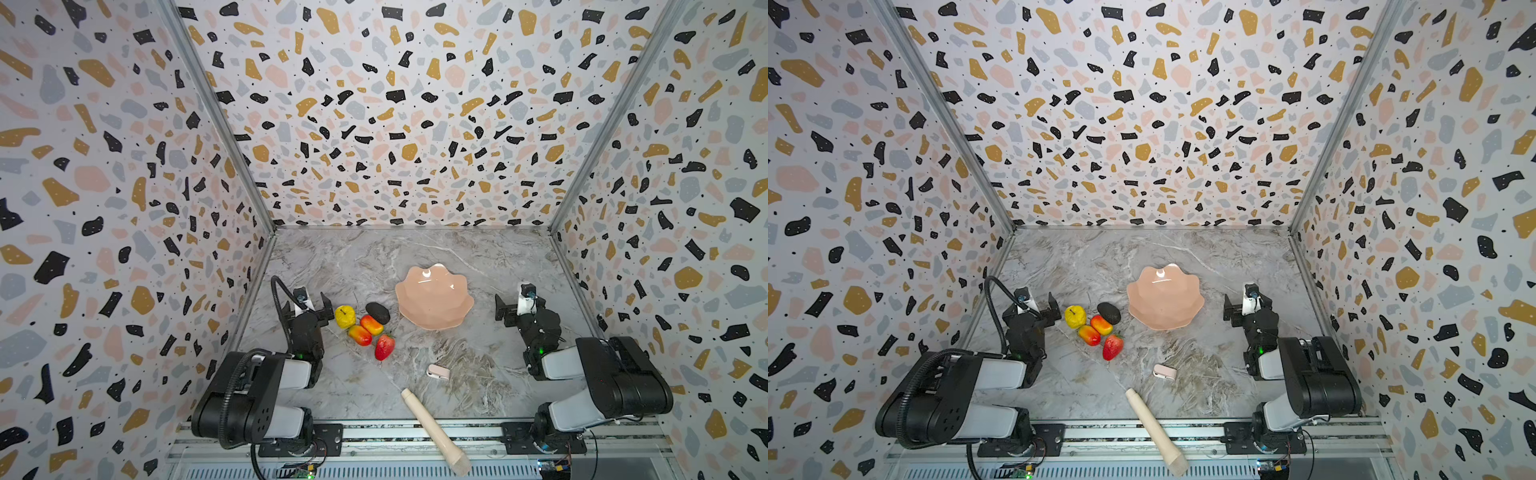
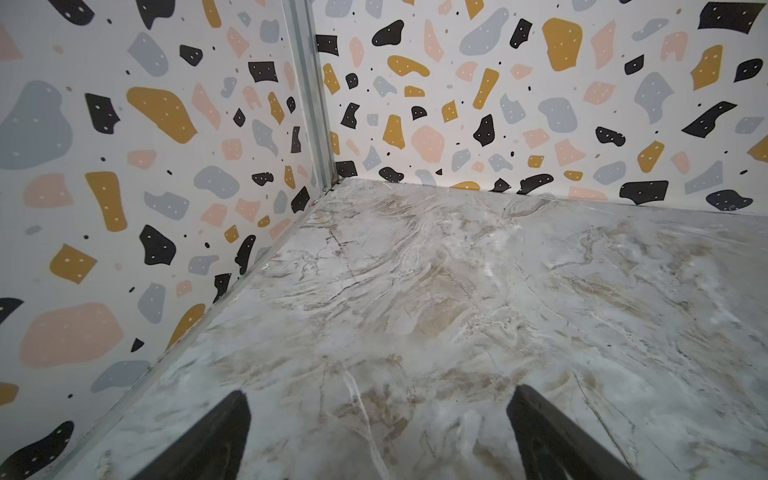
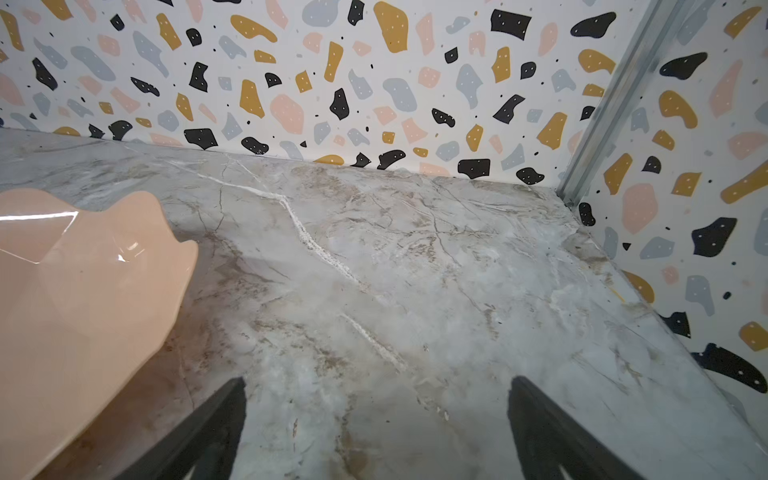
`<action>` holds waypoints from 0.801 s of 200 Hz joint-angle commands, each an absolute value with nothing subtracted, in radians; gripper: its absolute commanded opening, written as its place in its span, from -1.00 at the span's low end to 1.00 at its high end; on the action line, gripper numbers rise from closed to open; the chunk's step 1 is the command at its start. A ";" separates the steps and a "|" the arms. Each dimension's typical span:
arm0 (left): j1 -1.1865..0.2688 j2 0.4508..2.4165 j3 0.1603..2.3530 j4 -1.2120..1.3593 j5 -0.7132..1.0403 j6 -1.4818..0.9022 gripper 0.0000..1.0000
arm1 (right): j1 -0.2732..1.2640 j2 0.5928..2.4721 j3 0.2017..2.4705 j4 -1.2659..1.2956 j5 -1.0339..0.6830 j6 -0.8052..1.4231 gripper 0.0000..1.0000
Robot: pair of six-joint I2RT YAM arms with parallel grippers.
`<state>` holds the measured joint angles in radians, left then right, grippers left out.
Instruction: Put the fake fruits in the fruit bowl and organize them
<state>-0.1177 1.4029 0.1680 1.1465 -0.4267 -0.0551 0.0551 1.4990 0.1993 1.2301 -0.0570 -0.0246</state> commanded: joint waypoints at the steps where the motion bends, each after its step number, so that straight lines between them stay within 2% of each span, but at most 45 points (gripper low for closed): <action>1: -0.110 1.396 0.164 1.200 -0.422 -0.043 0.99 | 0.051 1.488 0.221 1.219 -0.061 -0.028 0.98; 160: -0.111 1.401 0.169 1.194 -0.422 -0.040 0.99 | 0.043 1.497 0.232 1.206 -0.075 -0.020 0.98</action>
